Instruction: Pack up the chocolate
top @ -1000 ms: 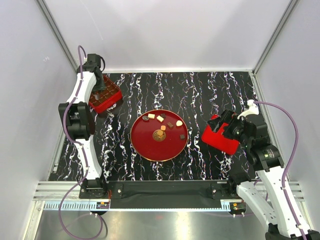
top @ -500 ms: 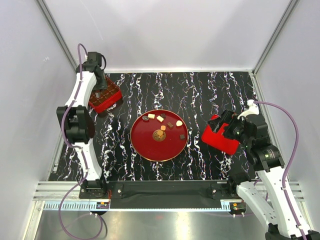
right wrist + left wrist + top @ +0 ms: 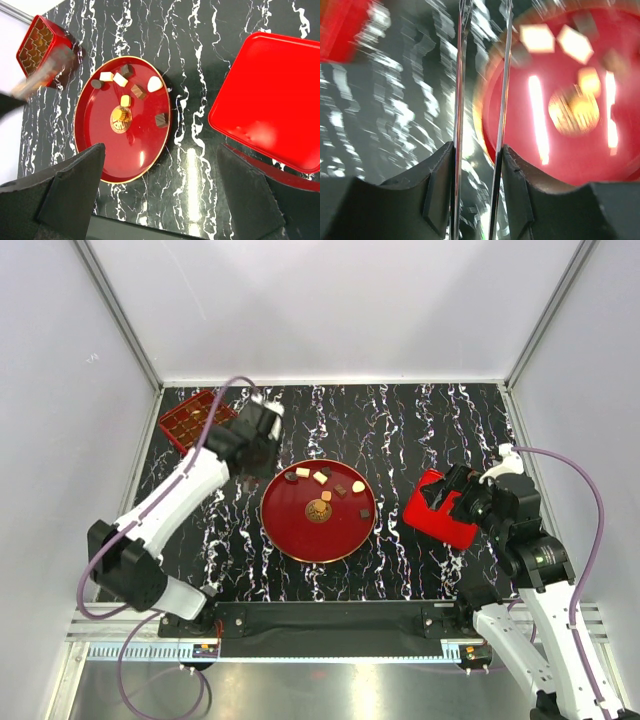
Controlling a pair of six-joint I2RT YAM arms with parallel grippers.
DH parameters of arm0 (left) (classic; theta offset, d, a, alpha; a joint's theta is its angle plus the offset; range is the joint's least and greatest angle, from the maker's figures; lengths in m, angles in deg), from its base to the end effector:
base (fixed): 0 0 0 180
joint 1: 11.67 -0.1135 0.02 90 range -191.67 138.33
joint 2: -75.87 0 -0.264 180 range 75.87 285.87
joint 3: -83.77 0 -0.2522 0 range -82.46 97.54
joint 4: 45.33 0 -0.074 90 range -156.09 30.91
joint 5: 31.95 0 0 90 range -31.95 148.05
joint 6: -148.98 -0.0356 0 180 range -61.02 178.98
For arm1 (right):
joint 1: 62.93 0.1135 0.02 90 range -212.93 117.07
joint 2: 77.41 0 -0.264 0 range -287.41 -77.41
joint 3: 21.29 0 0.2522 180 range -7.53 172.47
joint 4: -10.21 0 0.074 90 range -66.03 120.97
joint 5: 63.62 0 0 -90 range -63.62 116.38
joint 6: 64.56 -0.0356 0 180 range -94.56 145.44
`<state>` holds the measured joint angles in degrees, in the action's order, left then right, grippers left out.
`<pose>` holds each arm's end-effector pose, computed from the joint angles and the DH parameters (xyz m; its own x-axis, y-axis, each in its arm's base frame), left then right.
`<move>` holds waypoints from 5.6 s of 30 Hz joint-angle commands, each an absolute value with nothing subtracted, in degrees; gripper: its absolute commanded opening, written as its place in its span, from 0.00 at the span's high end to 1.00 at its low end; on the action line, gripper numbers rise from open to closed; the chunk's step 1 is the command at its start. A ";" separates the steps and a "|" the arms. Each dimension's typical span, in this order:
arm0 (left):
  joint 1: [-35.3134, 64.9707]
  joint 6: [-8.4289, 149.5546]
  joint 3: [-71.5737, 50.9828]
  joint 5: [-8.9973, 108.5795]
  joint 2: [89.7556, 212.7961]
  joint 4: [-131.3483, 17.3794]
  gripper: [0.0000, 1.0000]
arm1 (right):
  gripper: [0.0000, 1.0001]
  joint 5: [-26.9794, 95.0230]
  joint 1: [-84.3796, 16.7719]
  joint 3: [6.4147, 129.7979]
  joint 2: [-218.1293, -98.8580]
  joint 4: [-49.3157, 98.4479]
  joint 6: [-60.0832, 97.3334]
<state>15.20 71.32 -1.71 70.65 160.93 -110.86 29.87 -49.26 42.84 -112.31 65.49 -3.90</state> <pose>0.2771 -0.1317 0.3277 -0.7941 0.1685 -0.5840 0.1666 0.9843 0.0575 0.1180 0.0309 0.3396 -0.5136 0.3784 -0.7701 -0.0429 0.8851 0.4635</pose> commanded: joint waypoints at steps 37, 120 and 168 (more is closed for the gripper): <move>40.01 84.29 -20.76 69.48 153.56 -105.05 0.51 | 0.00 25.24 -49.22 45.73 -110.64 68.35 -3.21; -17.91 68.65 33.46 73.35 191.37 -108.92 0.56 | 0.00 31.74 -49.22 41.07 -115.38 58.33 -4.80; 45.37 67.42 -11.01 62.89 162.78 -94.15 0.55 | 0.00 24.62 -49.31 52.68 -108.17 75.47 -4.97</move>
<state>45.15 68.00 -11.27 62.30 161.84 -98.31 25.91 -49.26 50.49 -108.92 74.49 -4.82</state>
